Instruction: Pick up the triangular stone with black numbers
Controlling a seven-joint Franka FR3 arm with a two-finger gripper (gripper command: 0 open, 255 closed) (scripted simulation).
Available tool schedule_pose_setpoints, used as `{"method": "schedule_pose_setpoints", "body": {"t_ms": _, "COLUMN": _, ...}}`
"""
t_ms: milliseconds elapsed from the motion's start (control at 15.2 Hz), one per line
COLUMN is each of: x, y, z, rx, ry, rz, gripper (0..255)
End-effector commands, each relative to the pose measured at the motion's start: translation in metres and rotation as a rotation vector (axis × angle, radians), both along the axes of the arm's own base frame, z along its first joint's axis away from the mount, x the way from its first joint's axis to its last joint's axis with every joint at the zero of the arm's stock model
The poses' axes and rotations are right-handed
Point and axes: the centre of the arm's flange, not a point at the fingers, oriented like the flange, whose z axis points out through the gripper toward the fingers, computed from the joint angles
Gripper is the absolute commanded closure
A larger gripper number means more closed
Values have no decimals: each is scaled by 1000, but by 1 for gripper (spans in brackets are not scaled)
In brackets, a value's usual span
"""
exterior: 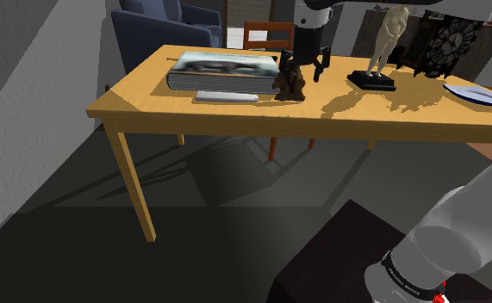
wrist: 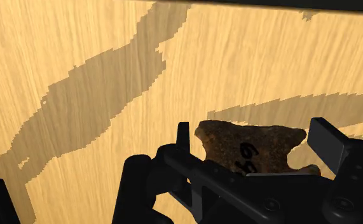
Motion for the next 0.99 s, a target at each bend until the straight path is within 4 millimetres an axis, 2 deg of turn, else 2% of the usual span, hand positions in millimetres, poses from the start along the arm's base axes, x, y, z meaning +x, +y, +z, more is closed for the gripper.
{"method": "schedule_pose_setpoints", "body": {"t_ms": 0, "x": 24, "y": -10, "z": 9, "rx": -14, "ry": -14, "rz": -70, "gripper": 0}}
{"method": "schedule_pose_setpoints", "body": {"t_ms": 528, "x": 96, "y": -55, "z": 51, "rx": -65, "ry": -62, "rz": -322, "gripper": 0}}
{"method": "schedule_pose_setpoints", "body": {"t_ms": 924, "x": 96, "y": -55, "z": 20, "rx": -65, "ry": -62, "rz": -322, "gripper": 0}}
